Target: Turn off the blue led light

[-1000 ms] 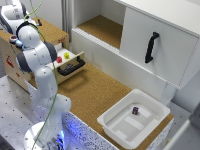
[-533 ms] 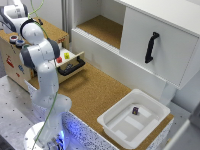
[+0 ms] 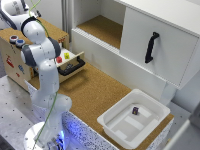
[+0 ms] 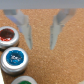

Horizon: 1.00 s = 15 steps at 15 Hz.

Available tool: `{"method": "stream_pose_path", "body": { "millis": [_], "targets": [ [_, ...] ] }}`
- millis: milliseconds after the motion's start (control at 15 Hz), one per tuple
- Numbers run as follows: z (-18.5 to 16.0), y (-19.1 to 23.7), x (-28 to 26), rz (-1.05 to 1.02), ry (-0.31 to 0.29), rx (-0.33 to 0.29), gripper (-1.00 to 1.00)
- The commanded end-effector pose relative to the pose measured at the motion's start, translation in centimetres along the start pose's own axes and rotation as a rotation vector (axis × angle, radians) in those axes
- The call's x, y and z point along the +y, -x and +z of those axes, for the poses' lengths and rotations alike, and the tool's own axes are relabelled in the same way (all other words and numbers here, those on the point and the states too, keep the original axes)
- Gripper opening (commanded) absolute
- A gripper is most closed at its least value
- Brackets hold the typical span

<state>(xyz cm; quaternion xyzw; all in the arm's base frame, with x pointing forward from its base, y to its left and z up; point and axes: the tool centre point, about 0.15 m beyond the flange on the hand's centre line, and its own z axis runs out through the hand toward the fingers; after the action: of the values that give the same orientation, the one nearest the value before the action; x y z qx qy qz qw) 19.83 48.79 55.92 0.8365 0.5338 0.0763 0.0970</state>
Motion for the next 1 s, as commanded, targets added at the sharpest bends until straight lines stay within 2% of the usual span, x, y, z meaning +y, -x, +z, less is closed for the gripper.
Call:
{"method": "stream_pose_path", "body": {
  "millis": [0,333,667,933],
  "targets": [
    [-0.2,1.8,2.9,0.095,0.027,-0.025,1.00],
    [2.0,6.2,7.6,0.140,0.002,0.040,1.00],
    [3.8,12.2,11.9,0.186,-0.014,0.048,1.00],
    [6.1,18.8,15.7,0.275,-0.036,0.046,1.00]
  ]
}}
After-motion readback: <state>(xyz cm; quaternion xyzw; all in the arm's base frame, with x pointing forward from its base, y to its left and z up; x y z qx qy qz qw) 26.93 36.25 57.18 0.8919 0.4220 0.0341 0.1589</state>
